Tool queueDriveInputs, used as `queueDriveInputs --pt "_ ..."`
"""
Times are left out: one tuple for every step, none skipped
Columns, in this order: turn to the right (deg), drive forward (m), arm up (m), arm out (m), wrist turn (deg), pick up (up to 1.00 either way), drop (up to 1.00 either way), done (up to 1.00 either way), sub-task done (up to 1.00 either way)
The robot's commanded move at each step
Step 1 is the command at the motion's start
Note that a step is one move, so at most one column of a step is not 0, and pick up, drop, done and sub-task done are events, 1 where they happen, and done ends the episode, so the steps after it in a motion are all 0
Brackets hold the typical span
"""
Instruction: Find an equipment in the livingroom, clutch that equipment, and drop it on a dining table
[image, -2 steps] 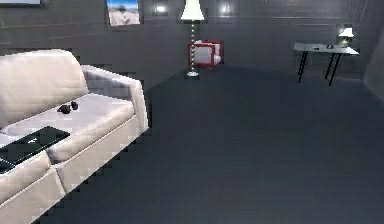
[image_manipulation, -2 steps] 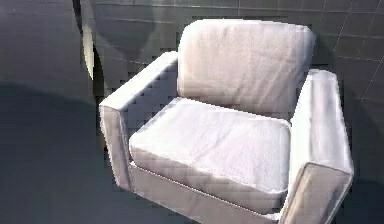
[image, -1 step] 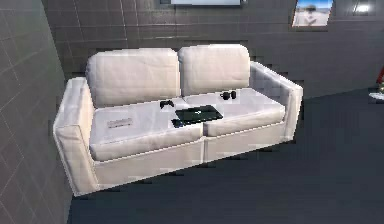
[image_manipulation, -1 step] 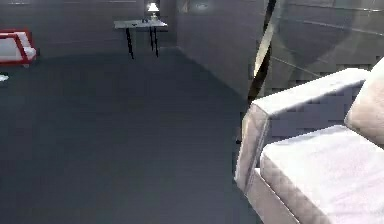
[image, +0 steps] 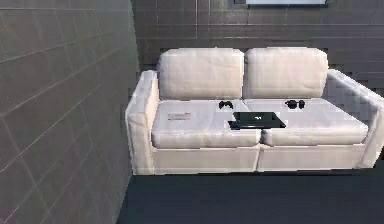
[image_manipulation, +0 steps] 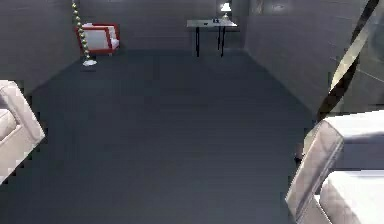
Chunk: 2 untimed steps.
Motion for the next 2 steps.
queueDriveInputs --pt "0.0 0.75 0.0 0.0 0.0 0.0 0.0 0.0 0.0" --pt "-45.0 0.0 0.0 0.0 0.0 0.0 0.0 0.0 0.0"
